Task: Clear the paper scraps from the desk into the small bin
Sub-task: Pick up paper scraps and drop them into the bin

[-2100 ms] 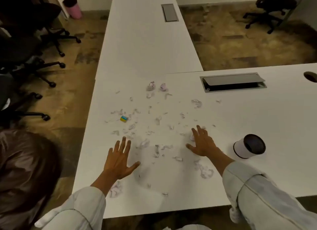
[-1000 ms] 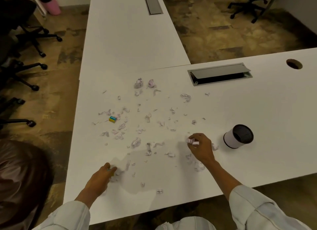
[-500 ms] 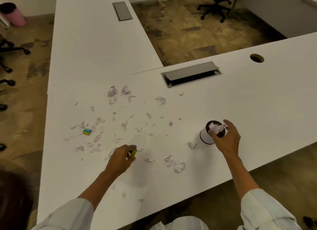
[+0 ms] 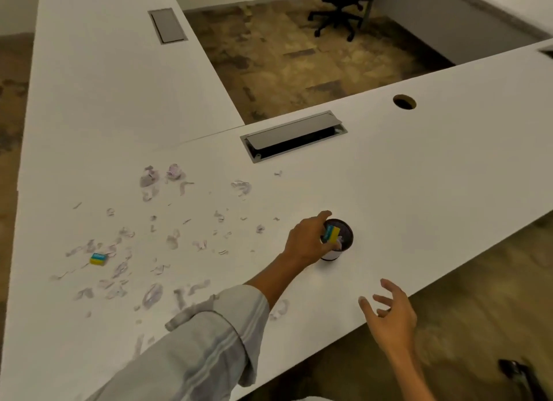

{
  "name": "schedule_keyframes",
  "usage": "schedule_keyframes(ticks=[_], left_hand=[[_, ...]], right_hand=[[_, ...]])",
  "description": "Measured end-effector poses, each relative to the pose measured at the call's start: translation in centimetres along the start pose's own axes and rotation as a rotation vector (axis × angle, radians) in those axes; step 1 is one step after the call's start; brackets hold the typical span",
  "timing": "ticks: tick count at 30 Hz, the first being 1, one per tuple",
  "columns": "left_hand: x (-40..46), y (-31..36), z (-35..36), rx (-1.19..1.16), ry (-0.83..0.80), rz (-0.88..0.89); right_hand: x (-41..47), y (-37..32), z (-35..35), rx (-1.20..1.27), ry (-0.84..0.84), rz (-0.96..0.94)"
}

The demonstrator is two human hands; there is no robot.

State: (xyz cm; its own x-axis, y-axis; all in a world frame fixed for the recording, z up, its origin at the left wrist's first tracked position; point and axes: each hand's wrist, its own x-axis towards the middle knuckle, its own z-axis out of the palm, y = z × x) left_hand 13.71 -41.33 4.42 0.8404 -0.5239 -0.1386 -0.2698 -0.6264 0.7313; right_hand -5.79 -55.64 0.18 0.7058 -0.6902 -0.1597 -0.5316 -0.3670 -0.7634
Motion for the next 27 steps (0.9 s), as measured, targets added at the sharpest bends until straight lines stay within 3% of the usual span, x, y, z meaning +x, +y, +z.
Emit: schedule_keyframes(ticks=[7,11,17,21,27], left_hand=[[-4.5,-5.2,0.2,-0.125,0.112,-0.206],[-12.9,-12.0,-1.8,-0.060,0.124,-0.398],[-28.5,-21.0,-6.9,0.187,0.204,-0.739],[-36.0,-23.0,-8.9,0.281,0.257,-0.955],[-41.6,-23.7,-8.0,0.106,0.336,-1.251]], right_hand=[[-1.0,2.1,0.1,-0.020,-0.113,0.014],[-1.7,1.0,3.9,-0.088,-0.349,-0.105],[-2.4,-1.7,11.7,-0.389,-0.716,-0.287],[-3.4,-2.5,15.0,-0.468,-0.773,-0.322],[-6.7,-4.1,18.4,-0.440,-0.838,-0.432]])
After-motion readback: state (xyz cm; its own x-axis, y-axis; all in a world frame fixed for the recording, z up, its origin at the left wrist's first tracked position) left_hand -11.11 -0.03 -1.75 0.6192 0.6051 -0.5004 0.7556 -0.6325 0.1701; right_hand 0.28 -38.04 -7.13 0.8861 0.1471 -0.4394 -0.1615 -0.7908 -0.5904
